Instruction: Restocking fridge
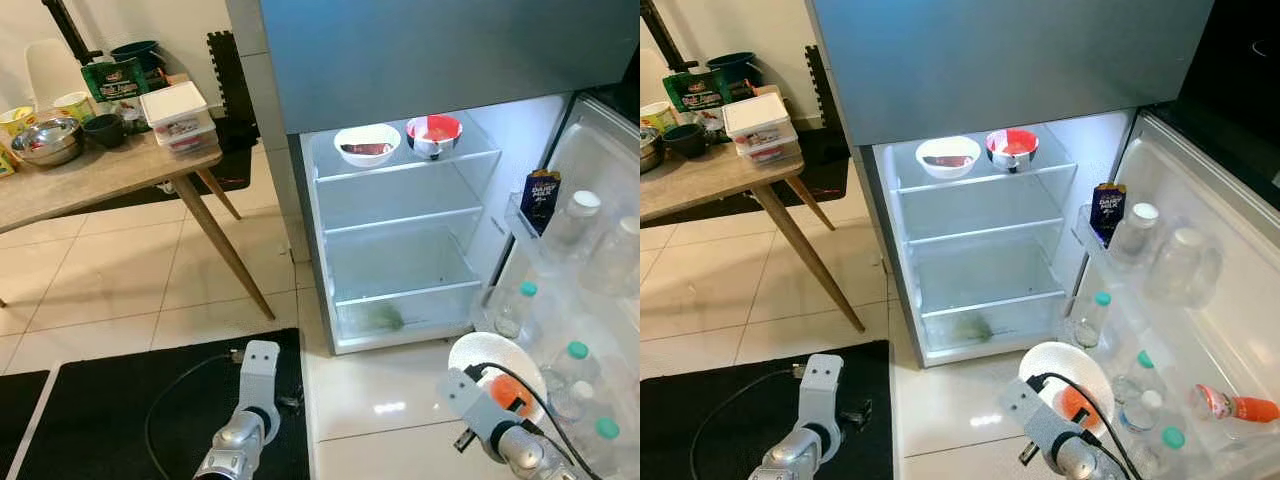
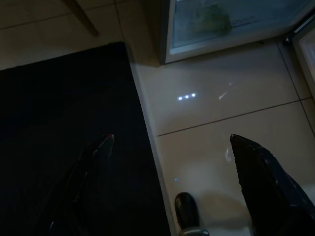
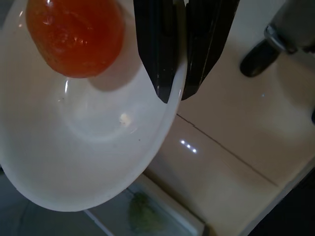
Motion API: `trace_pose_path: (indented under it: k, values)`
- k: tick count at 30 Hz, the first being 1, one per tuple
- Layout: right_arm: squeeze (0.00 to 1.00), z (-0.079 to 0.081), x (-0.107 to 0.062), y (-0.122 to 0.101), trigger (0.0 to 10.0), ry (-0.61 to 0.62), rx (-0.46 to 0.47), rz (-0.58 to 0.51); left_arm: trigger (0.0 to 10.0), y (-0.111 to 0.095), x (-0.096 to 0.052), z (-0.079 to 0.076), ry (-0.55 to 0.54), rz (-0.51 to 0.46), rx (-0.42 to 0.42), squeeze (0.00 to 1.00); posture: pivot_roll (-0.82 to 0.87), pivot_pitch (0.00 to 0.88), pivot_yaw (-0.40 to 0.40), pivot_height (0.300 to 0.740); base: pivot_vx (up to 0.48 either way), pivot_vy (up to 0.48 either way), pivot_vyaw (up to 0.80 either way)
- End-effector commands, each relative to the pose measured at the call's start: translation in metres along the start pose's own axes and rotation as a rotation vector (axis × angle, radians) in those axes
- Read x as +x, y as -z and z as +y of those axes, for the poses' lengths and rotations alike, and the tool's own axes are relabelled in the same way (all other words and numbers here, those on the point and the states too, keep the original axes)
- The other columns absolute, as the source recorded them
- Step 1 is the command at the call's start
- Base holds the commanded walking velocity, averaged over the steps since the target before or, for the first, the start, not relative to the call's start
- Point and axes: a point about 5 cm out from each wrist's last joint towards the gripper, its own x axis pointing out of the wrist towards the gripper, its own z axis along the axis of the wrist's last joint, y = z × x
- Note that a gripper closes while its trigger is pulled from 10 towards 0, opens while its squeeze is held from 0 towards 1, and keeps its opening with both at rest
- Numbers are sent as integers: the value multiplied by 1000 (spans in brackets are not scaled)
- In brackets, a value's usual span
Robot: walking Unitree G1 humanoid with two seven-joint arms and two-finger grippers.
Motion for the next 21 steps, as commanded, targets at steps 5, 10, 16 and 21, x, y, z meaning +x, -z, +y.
trace_pose_path:
  k: [5,10,16,21]
  values:
    - [0,8,-3,8,10000,-39,-58,35,10000,8,-2,4,-8,38,14,0,-92,102,103,740,0,0,0]
    - [0,1,-2,7,10000,-8,-13,41,10000,9,-3,5,-8,41,12,0,-91,108,104,740,0,0,0]
    - [0,1,-2,8,10000,6,21,39,10000,7,-2,8,-14,35,22,0,-83,88,89,740,0,0,0]
    - [0,3,-2,7,10000,-11,15,34,10000,2,-2,8,-19,13,21,0,-81,79,85,740,118,0,0]
